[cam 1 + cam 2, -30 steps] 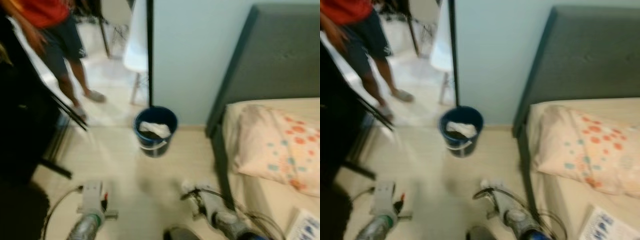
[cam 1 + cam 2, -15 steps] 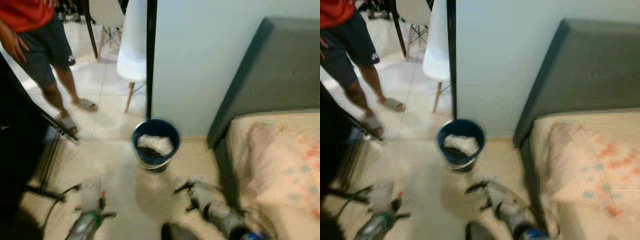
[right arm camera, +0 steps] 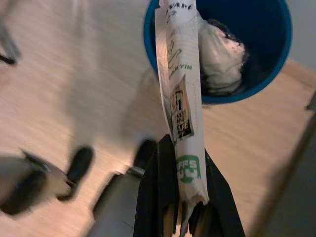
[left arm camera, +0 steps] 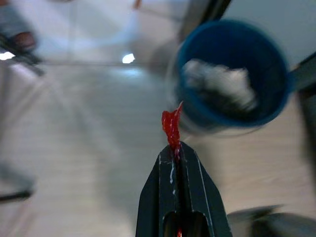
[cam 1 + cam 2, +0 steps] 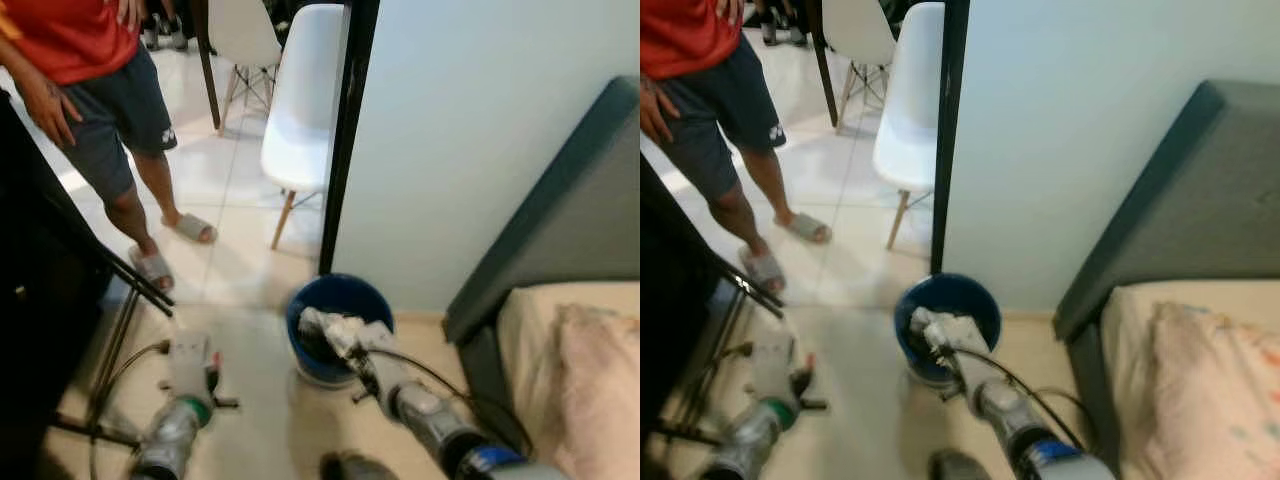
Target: Clean up the room
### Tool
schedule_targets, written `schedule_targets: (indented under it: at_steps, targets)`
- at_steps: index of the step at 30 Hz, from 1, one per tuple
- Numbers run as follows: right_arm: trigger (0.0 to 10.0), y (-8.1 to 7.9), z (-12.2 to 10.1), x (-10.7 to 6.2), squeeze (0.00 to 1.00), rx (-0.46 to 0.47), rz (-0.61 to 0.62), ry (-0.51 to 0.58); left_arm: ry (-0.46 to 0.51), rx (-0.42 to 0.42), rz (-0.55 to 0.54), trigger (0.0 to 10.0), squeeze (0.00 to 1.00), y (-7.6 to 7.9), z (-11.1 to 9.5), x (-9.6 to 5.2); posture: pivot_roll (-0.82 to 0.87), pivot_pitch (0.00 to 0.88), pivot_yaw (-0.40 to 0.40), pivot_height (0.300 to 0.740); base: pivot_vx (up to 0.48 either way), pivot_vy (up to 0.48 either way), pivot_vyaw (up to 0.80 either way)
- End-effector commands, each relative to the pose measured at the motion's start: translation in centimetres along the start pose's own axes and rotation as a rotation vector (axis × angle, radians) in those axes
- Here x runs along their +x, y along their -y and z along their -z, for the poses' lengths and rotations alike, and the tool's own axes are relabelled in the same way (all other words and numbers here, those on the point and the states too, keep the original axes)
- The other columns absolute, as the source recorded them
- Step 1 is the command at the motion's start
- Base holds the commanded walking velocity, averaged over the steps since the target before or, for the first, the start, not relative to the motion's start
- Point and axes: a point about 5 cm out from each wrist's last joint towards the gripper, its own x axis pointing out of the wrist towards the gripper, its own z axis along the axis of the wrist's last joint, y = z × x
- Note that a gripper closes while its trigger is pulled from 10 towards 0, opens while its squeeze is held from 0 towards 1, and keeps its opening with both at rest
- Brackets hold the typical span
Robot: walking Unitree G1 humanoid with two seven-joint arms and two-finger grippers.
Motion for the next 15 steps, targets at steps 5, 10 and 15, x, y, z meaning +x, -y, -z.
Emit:
schedule_targets:
  at_steps: [5, 10, 15]
  targets:
    - [10.0, -0.34, 0.75, -0.02, 0.0, -0.003, -0.007, -0.036, -0.049, 0.002, -0.003, 10.0, 0.0, -0.21, 1.17, -0.39, -0.02, 0.004, 0.019, 0.74, 0.2, 0.0, -0.73]
    - [10.0, -0.26, 1.0, -0.08, 0.0, -0.005, -0.003, -0.045, -0.055, 0.024, 0.0, 10.0, 0.0, -0.23, 1.4, -0.5, -0.02, 0.006, 0.02, 0.74, 0.0, 0.0, -0.72]
    - [10.0, -0.38, 0.5, 0.03, 0.0, -0.017, -0.004, -0.025, -0.066, 0.023, -0.005, 10.0, 0.0, -0.37, 1.83, -0.7, -0.01, 0.014, 0.022, 0.74, 0.0, 0.0, -0.71]
